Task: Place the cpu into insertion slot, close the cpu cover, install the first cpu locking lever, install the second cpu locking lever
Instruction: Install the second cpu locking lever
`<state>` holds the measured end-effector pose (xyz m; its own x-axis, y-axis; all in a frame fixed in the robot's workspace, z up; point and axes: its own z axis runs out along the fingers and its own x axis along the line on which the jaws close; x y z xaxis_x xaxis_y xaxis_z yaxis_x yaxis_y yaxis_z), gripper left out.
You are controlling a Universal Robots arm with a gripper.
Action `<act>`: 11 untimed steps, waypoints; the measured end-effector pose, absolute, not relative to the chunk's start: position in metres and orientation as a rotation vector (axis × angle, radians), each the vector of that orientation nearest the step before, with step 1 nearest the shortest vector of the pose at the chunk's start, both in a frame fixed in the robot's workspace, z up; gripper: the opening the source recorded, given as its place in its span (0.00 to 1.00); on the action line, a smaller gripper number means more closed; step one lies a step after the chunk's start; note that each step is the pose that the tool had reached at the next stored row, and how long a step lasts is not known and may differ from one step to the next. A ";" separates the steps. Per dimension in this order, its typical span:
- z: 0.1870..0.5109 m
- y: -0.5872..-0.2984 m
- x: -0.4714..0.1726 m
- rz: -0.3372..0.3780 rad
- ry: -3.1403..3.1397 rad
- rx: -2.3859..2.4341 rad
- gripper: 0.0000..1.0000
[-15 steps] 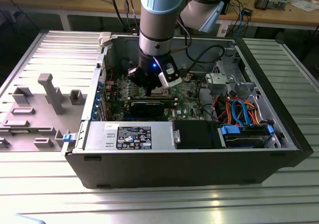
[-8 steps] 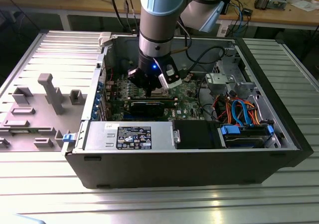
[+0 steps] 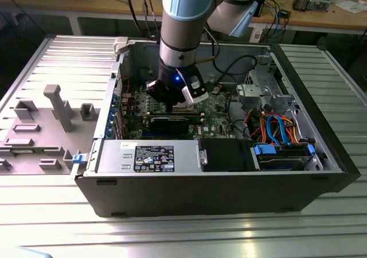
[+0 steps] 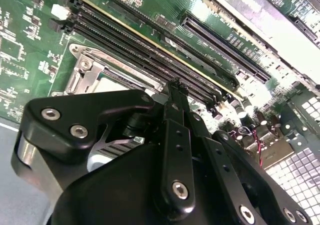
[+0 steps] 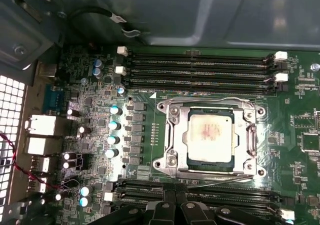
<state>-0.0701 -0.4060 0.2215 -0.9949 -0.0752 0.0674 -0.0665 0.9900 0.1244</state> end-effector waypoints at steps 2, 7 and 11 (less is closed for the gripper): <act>0.220 -0.406 -0.071 -0.187 -3.058 0.128 0.11; 0.218 -0.406 -0.072 -0.196 -3.053 0.168 0.11; 0.217 -0.406 -0.073 -0.201 -3.052 0.175 0.11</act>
